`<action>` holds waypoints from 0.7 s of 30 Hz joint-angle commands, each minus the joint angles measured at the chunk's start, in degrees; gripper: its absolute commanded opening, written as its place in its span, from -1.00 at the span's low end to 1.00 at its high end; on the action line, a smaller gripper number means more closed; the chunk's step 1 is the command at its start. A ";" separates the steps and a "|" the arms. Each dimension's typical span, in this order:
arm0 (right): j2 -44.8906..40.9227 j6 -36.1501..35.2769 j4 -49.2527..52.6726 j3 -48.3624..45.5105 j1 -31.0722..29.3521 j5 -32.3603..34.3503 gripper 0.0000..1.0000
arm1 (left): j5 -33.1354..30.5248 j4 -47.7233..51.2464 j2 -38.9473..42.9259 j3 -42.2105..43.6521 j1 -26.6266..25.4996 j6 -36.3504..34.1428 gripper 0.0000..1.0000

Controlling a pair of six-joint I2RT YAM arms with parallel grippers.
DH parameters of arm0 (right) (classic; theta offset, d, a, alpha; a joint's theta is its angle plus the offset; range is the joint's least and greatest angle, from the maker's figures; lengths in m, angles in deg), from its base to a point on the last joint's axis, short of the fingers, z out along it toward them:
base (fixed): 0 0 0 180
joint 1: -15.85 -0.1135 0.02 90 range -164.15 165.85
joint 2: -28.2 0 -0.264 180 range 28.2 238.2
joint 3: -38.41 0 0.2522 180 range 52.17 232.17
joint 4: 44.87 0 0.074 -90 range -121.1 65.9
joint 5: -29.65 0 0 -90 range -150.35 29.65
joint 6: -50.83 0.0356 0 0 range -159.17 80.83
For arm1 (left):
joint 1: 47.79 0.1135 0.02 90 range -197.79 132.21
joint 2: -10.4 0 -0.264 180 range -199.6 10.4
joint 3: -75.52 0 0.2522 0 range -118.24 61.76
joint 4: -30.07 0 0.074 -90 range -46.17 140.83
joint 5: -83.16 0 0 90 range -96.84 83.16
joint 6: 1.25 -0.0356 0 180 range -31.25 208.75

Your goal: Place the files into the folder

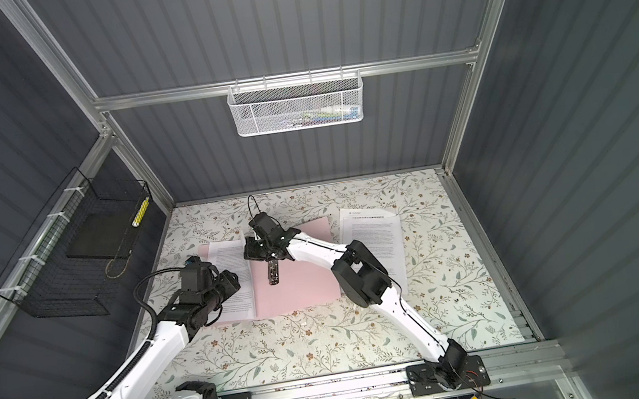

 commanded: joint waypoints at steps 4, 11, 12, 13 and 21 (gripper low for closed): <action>3.59 0.58 0.55 2.82 -0.48 -0.58 -1.00 | -0.78 0.56 1.44 0.51 0.34 0.60 0.18; 5.97 2.94 1.07 5.90 -0.57 -3.72 -1.00 | -0.90 0.61 1.09 0.44 0.34 0.55 0.18; 6.32 3.49 0.93 6.23 -0.66 -3.97 -1.00 | -0.93 0.52 0.86 0.38 0.37 0.56 0.18; 6.48 3.90 0.88 6.45 -0.79 -4.04 -1.00 | -0.81 0.52 0.56 0.26 0.34 0.47 0.18; 7.16 5.15 1.00 7.54 -1.54 -3.58 -1.00 | -0.16 -0.38 -0.75 0.41 0.34 0.15 0.18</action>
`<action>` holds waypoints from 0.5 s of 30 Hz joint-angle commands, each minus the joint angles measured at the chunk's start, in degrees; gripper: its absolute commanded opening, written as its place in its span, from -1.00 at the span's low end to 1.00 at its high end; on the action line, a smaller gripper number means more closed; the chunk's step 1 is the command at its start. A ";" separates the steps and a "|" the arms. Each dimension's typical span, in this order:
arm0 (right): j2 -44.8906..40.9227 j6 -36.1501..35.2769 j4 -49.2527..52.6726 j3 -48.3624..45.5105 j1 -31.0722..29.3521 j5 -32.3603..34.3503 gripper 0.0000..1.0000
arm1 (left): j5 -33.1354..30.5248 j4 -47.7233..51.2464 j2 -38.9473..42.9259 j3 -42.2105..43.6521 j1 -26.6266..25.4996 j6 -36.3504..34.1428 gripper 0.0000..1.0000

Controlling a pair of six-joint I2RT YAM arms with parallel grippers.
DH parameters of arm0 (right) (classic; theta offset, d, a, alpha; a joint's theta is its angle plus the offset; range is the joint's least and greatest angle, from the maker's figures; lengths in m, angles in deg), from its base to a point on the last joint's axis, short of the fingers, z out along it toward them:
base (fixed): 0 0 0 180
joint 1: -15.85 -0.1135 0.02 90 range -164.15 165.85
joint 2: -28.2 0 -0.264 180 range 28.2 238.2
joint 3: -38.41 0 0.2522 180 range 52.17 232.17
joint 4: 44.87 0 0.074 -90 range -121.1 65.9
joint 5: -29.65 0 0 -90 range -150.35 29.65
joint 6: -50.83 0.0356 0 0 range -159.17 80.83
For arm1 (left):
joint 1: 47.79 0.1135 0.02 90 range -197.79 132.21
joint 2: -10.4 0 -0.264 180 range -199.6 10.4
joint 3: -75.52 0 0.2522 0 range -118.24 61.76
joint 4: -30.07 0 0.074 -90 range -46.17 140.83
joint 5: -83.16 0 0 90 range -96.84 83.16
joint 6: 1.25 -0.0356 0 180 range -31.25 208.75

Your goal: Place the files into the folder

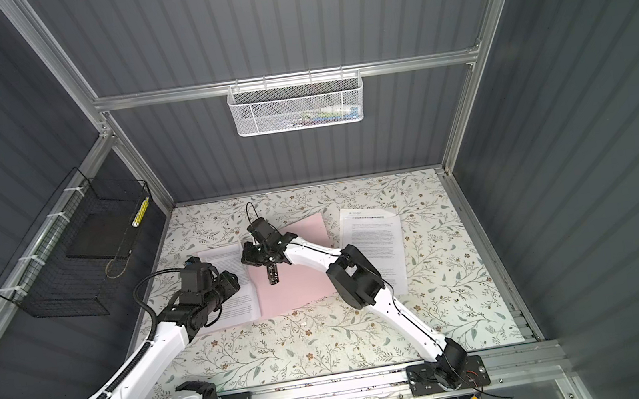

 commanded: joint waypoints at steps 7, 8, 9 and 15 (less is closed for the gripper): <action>1.30 0.86 0.60 2.40 -0.66 -0.31 -1.00 | 0.05 -0.55 -0.26 0.92 0.34 -0.01 0.18; 1.37 1.10 0.50 2.20 -0.66 -0.32 -1.00 | -0.05 -0.54 -0.02 0.96 0.34 0.02 0.18; 1.41 1.15 0.33 2.03 -0.66 -0.32 -1.00 | -0.18 -0.51 0.01 1.05 0.34 0.05 0.18; 0.19 -1.98 1.33 2.41 0.03 -0.45 -1.00 | -0.58 0.17 0.62 1.00 0.34 0.05 0.18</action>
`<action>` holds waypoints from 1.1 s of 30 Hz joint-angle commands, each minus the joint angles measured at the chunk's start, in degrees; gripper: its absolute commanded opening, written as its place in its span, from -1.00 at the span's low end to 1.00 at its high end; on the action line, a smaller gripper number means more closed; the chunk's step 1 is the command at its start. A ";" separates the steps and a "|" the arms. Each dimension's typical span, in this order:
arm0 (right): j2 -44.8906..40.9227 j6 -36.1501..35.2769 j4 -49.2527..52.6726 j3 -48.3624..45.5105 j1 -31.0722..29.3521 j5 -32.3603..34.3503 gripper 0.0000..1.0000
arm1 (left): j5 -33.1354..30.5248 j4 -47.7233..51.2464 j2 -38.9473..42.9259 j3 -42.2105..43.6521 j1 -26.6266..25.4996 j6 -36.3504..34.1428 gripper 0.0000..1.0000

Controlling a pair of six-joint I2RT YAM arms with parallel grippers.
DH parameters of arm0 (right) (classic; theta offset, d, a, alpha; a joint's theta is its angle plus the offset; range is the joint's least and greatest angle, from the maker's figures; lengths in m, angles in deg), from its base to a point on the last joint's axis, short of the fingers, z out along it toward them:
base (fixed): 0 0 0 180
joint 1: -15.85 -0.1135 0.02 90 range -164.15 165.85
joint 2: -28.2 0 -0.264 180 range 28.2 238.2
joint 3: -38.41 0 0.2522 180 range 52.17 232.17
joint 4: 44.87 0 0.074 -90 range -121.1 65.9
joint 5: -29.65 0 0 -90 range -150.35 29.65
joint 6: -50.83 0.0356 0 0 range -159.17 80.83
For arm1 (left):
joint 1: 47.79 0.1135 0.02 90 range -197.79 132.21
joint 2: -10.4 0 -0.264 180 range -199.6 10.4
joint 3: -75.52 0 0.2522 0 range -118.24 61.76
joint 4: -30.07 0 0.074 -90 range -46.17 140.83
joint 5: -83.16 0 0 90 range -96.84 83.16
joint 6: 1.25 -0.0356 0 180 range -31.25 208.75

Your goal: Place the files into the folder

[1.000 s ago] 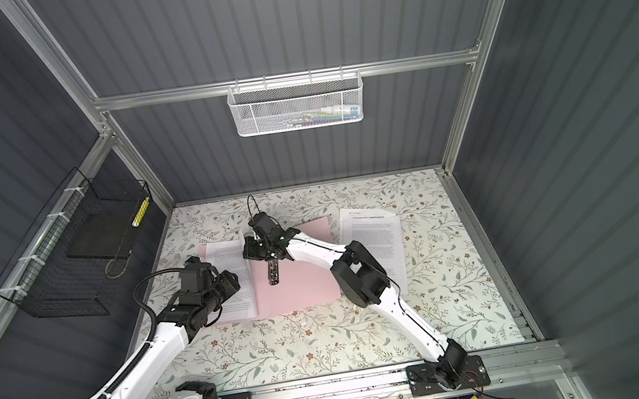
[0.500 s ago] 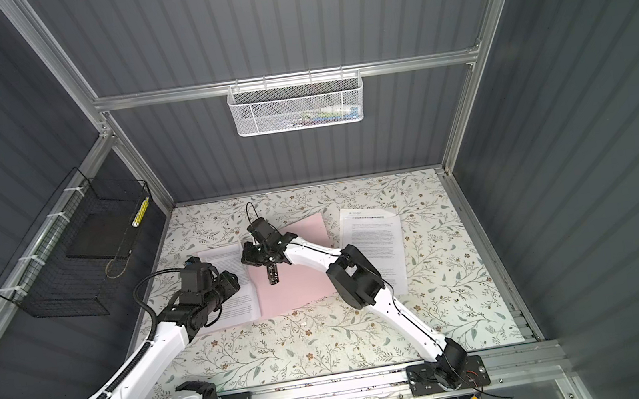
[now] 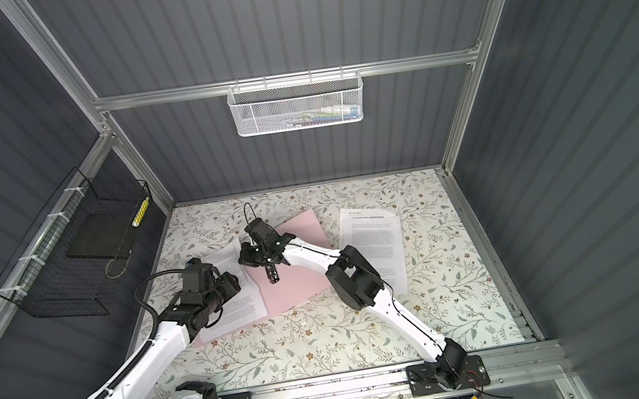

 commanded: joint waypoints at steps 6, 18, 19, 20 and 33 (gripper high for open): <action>-0.67 -4.19 2.79 0.34 0.70 -0.30 -1.00 | -0.80 0.00 0.59 0.29 0.34 0.02 0.18; 0.87 -1.27 1.13 -0.30 0.65 -1.98 -1.00 | -0.81 -0.67 -0.79 0.43 0.34 -0.21 0.18; 1.02 -1.03 1.08 -0.40 0.63 -1.99 -1.00 | -0.81 -0.83 -1.00 0.53 0.34 -0.25 0.18; 0.97 -0.97 1.13 -0.33 0.65 -1.98 -1.00 | -0.87 -1.02 -1.25 0.56 0.34 -0.25 0.18; -20.46 -15.07 3.92 -19.48 4.98 9.42 0.27 | 1.49 -7.53 -8.10 -2.18 0.34 -7.06 0.24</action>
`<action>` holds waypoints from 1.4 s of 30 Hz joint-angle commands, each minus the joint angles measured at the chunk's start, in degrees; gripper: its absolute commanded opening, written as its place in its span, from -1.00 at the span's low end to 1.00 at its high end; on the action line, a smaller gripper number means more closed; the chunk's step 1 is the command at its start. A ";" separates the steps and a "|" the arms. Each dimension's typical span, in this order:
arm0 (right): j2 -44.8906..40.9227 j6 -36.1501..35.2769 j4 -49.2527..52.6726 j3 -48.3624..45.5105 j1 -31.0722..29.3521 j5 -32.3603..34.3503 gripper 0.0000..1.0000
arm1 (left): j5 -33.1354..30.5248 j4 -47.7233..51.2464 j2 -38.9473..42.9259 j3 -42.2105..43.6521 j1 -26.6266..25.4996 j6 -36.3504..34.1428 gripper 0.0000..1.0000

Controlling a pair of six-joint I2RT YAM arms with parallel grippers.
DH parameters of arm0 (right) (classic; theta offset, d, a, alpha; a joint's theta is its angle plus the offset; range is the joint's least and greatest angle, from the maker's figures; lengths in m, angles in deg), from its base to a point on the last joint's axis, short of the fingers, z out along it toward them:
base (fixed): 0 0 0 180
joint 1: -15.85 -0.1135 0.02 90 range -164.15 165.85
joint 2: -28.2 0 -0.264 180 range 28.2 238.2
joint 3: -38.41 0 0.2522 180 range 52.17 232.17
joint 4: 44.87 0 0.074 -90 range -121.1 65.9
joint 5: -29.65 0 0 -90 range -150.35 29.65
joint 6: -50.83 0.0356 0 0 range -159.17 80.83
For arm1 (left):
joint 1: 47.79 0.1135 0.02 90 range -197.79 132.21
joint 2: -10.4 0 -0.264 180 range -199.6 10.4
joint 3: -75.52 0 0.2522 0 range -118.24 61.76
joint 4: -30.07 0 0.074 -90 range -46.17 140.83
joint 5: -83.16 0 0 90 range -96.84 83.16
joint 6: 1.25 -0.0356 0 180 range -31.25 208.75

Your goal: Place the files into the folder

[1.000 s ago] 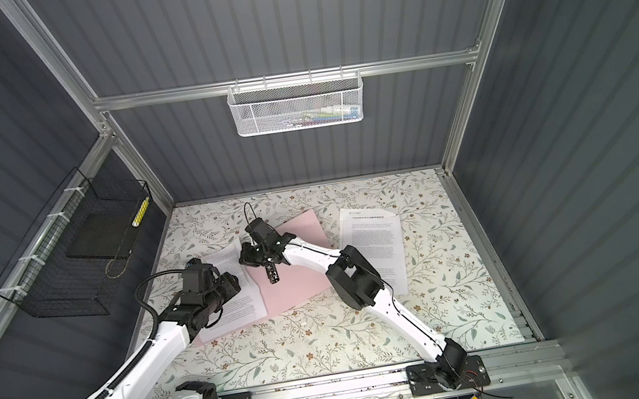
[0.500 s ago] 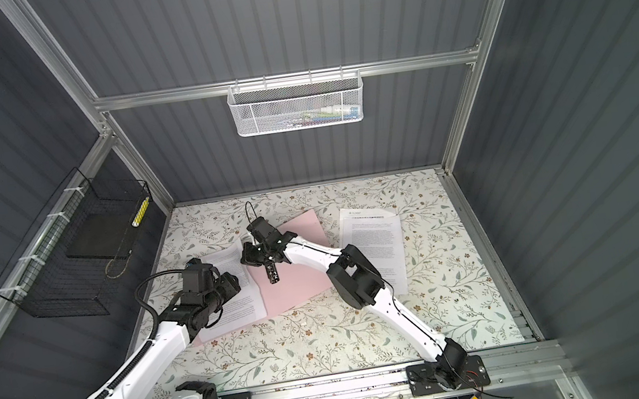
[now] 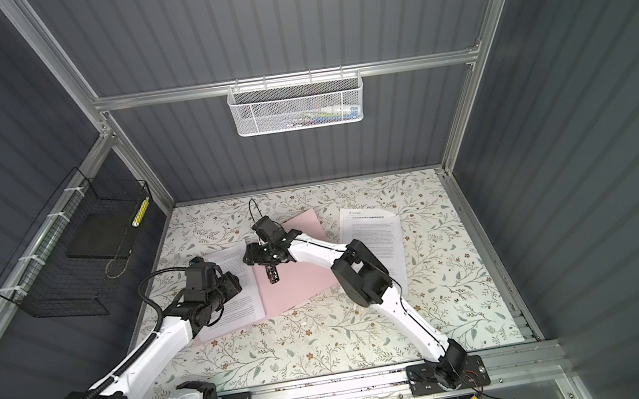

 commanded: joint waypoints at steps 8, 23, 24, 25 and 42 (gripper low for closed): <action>-26.23 -3.81 7.13 -14.75 8.66 1.12 0.27 | 8.12 -13.95 -14.84 -5.21 0.12 -3.75 0.24; -28.39 -4.15 9.54 -17.76 8.08 -9.21 0.29 | -6.99 3.85 -17.63 -16.80 -0.05 -8.98 0.25; -25.84 -6.28 11.93 -15.37 7.60 -9.02 0.26 | -7.50 5.42 -17.56 -17.30 0.55 -9.36 0.25; -23.55 -7.87 14.17 -13.18 7.20 -8.54 0.22 | -7.53 5.97 -17.30 -17.16 1.15 -9.55 0.25; -0.36 -12.48 29.31 14.38 0.74 -5.59 0.02 | -0.54 5.98 -7.95 -11.04 5.12 -8.88 0.25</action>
